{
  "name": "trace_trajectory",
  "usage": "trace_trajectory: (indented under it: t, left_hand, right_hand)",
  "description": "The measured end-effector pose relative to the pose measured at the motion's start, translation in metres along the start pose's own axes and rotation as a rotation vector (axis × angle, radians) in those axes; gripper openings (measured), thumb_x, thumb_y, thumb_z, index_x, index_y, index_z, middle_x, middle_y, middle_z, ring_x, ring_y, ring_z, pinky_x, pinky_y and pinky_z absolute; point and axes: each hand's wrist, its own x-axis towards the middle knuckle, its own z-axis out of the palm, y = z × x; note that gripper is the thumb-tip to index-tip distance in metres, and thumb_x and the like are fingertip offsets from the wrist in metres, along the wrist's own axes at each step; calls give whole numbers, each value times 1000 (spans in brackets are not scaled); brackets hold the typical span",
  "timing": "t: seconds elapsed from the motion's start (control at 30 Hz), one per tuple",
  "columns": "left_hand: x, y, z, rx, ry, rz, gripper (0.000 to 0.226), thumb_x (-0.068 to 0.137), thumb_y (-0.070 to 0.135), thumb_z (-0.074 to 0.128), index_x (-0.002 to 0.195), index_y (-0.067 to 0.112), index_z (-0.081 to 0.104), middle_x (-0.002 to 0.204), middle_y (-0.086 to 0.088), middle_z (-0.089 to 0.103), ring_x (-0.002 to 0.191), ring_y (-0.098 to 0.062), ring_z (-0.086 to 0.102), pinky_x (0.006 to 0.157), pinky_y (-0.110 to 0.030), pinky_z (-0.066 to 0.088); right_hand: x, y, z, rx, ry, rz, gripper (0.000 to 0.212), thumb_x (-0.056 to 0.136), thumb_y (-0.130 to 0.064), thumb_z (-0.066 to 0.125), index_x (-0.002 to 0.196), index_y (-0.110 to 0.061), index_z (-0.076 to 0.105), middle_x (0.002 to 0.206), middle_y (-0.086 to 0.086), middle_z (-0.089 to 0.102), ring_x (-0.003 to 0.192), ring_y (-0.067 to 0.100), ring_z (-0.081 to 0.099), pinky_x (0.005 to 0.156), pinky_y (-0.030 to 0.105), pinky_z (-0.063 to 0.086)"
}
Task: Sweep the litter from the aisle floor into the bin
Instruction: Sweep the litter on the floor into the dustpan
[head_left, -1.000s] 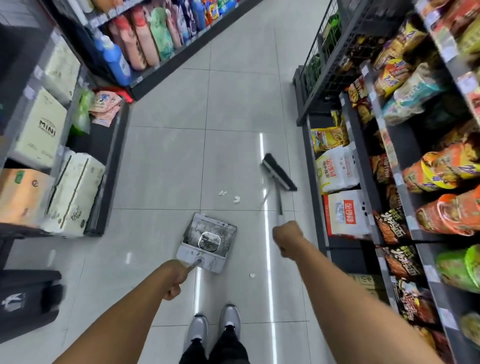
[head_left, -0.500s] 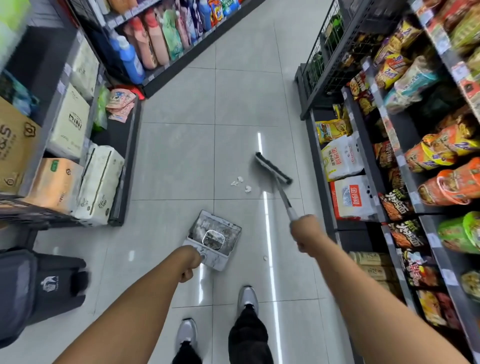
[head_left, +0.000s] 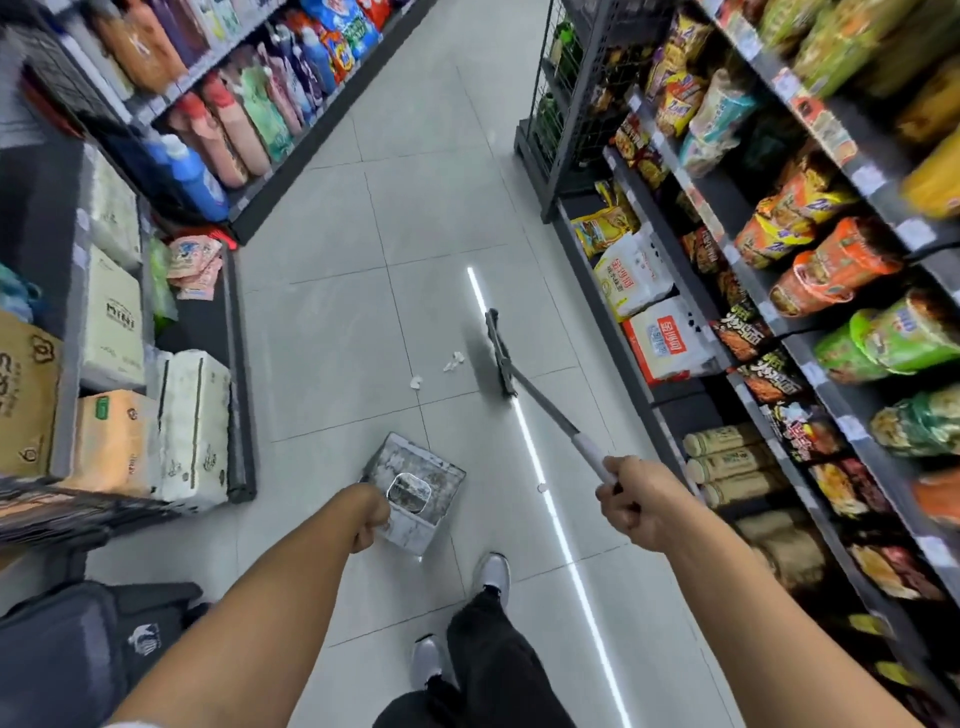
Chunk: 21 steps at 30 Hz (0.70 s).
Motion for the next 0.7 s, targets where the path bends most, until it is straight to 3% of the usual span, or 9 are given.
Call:
trace_trajectory:
  t: [0.1, 0.2, 0.27, 0.3, 0.4, 0.47, 0.53, 0.6, 0.7]
  left_hand:
    - [-15, 22, -13, -21, 51, 68, 18, 95, -1, 28, 84, 4, 41, 56, -2, 35, 35, -14, 19, 41, -19, 14]
    - [-27, 50, -21, -14, 65, 82, 28, 94, 1, 21, 77, 4, 43, 42, 0, 51, 21, -7, 16, 35, -8, 12]
    - [-29, 61, -30, 5, 75, 102, 32, 95, 2, 18, 85, 8, 48, 50, -2, 62, 25, -5, 17, 38, -8, 12]
    - [-28, 67, -36, 5, 81, 104, 33, 95, 3, 18, 78, 6, 47, 52, -4, 64, 26, -5, 17, 38, -7, 13]
    - [-17, 75, -52, 21, 105, 112, 32, 95, 3, 23, 67, 3, 38, 58, -5, 38, 37, -12, 21, 35, -3, 19]
    - [-9, 77, -67, 37, 90, 111, 29, 94, 1, 26, 68, 2, 39, 65, -6, 32, 47, -14, 20, 36, -4, 19]
    - [1, 78, -88, 89, 69, 113, 22, 94, 2, 27, 78, 1, 43, 67, -6, 32, 48, -14, 21, 38, -5, 19]
    - [9, 77, -107, 143, 76, 118, 18, 94, 4, 26, 96, 2, 44, 69, -6, 34, 47, -13, 23, 39, -6, 19]
    - [22, 70, -144, 223, 75, 122, 20, 93, 4, 25, 102, 2, 43, 73, -8, 38, 46, -13, 24, 40, -8, 18]
  right_hand:
    - [-10, 19, 12, -31, 105, -60, 24, 96, -16, 44, 113, -6, 58, 66, 6, 39, 42, 15, 17, 40, 19, 15]
    - [-8, 23, 24, -42, 185, -82, 36, 89, -3, 36, 118, -4, 58, 76, 6, 44, 32, 12, 17, 40, 18, 17]
    - [-3, 29, 25, -53, 237, -49, 38, 88, -2, 33, 116, -9, 57, 67, 3, 39, 28, 11, 16, 41, 19, 16]
    - [-1, 33, 23, -45, 253, -15, 34, 88, -2, 34, 113, -13, 56, 61, 1, 34, 29, 11, 16, 41, 19, 17]
    - [-6, 48, 22, -74, 275, 77, 16, 93, -3, 38, 87, -12, 50, 60, 2, 33, 44, 18, 27, 42, 22, 27]
    - [-7, 59, 35, -46, 248, 89, 29, 97, -6, 37, 69, -16, 38, 68, 2, 36, 53, 17, 35, 50, 24, 36]
    - [-5, 67, 62, 18, 253, 136, 31, 96, -2, 37, 69, -16, 35, 66, 3, 37, 49, 17, 37, 45, 24, 37]
    - [-2, 69, 101, 123, 294, 212, 25, 88, 5, 36, 76, -17, 36, 54, 3, 35, 33, 16, 28, 35, 18, 27]
    - [-5, 51, 178, 229, 258, 244, 22, 83, 8, 34, 73, -11, 39, 51, 3, 32, 28, 14, 22, 39, 18, 21]
